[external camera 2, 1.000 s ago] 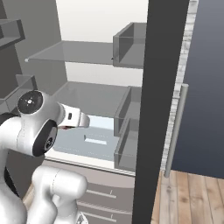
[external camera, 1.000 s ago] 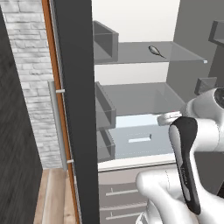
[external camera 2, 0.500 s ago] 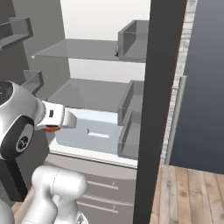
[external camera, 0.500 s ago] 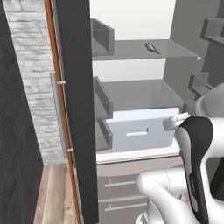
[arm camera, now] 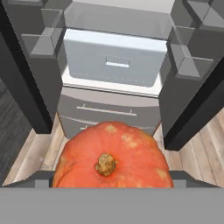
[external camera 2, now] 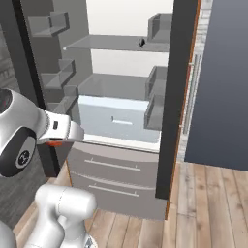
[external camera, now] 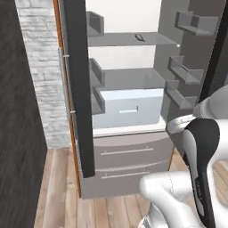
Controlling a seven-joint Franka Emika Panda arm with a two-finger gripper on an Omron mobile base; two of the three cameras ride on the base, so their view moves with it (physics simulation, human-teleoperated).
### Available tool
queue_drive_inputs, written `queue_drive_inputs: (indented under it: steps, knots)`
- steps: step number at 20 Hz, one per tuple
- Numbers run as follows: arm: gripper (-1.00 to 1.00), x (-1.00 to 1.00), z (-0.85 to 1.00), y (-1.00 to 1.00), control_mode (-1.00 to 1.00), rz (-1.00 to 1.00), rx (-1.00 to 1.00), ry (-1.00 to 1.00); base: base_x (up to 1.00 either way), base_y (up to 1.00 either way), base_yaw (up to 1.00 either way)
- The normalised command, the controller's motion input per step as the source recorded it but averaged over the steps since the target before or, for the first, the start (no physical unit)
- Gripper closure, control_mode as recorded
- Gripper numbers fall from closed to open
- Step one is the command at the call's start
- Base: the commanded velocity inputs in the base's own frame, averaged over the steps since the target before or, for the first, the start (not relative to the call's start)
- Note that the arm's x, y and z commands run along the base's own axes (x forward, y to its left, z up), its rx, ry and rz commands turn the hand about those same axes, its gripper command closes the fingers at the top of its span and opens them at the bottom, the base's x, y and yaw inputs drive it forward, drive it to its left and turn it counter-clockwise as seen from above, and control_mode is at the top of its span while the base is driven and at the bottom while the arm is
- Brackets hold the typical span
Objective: Place one squash and one fish in each tupperware on the nearby counter, to pack two identical lunches.
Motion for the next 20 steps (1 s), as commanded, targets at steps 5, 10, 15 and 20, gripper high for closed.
queue_drive_inputs:
  steps: [5, 10, 15, 20]
  knots:
    - [1.0, 0.0, 0.0, 0.0, 1.0, 0.0, 0.0, 0.0, -0.59, -0.38, 0.0]
    - [1.0, 0.0, 0.0, 0.0, 1.0, 0.0, 0.0, 0.0, -0.04, -0.84, 0.0]
    - [1.0, 0.0, 0.0, 0.0, 1.0, 0.0, 0.0, 0.0, 0.0, -1.0, 0.0]
    - [1.0, 0.0, 0.0, 0.0, 1.0, 0.0, 0.0, 0.0, 0.0, -1.0, 0.0]
